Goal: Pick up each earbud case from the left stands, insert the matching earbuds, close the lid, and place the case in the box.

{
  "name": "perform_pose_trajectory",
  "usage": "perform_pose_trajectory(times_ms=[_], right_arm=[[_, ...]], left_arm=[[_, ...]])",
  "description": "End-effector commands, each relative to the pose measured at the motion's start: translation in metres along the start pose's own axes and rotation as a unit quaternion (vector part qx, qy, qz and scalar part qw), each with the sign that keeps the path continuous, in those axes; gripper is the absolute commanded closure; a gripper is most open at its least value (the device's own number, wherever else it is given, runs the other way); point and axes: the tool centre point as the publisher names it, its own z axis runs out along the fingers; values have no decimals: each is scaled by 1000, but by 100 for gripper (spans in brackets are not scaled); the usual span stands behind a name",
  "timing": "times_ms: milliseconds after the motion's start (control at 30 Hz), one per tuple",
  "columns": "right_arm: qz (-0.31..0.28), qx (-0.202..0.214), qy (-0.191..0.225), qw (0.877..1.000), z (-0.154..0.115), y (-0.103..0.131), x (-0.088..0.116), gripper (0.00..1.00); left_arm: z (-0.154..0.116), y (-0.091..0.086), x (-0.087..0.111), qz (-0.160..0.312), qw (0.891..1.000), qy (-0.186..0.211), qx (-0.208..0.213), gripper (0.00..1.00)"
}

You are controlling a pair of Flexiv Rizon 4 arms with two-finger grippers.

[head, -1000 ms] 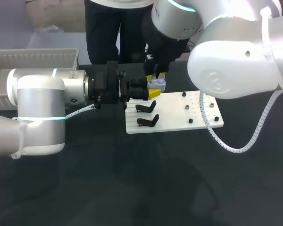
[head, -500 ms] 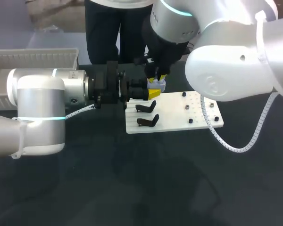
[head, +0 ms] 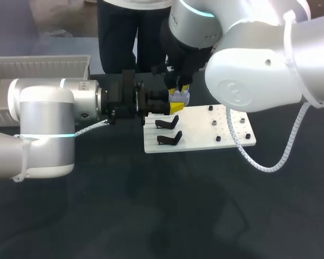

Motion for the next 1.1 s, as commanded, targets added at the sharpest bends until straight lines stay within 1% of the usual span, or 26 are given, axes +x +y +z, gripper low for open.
perform_pose_trajectory(times_ms=[33, 467, 1100], right_arm=[[1, 0, 2, 1000, 2, 0, -4, 100], [2, 4, 1, 1000, 4, -3, -5, 100], [-5, 5, 8, 1000, 9, 0, -6, 100]], left_arm=[[0, -2, 1, 2, 1000, -3, -4, 100], [0, -2, 1, 2, 1000, -3, -4, 100], [0, -2, 1, 2, 1000, -3, -4, 100]])
